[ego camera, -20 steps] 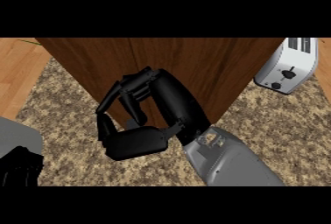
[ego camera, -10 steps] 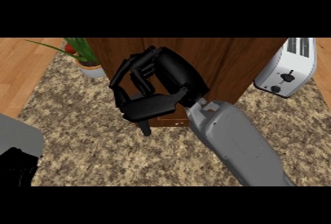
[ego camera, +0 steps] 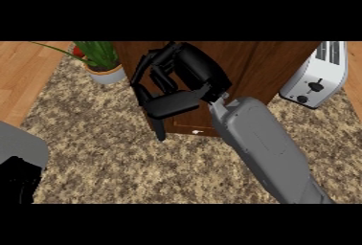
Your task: Pick up the bottled water, place it into the cabinet and close the cabinet
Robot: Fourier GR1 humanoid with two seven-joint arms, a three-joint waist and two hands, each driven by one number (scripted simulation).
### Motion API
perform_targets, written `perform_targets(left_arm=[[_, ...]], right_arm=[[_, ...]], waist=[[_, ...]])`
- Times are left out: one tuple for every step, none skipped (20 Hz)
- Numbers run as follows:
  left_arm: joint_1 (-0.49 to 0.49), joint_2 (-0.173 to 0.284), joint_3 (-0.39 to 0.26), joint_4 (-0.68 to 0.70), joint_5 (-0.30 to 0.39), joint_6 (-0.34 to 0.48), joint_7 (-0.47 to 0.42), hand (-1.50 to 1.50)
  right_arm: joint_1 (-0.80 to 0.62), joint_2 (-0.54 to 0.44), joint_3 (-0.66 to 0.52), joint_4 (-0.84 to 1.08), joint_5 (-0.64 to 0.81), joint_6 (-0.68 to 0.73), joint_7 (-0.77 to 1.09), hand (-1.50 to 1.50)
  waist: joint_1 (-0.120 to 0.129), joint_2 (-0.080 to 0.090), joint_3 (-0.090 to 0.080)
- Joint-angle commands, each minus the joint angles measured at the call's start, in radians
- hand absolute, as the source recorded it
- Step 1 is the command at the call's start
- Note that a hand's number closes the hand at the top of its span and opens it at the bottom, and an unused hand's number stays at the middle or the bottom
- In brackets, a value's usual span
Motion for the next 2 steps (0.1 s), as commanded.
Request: perform_targets(left_arm=[[-0.003,-0.009,-0.002,0.005,-0.005,-0.005,-0.009,1.50],[-0.027,-0.015,-0.006,0.005,-0.005,0.017,0.010,1.50]], right_arm=[[0.025,-0.102,-0.118,0.190,0.023,-0.030,-0.028,1.50],[-0.003,-0.101,-0.129,0.186,0.012,-0.026,-0.016,1.50]], waist=[[-0.019,0.062,0.020],[-0.033,0.060,0.020]])
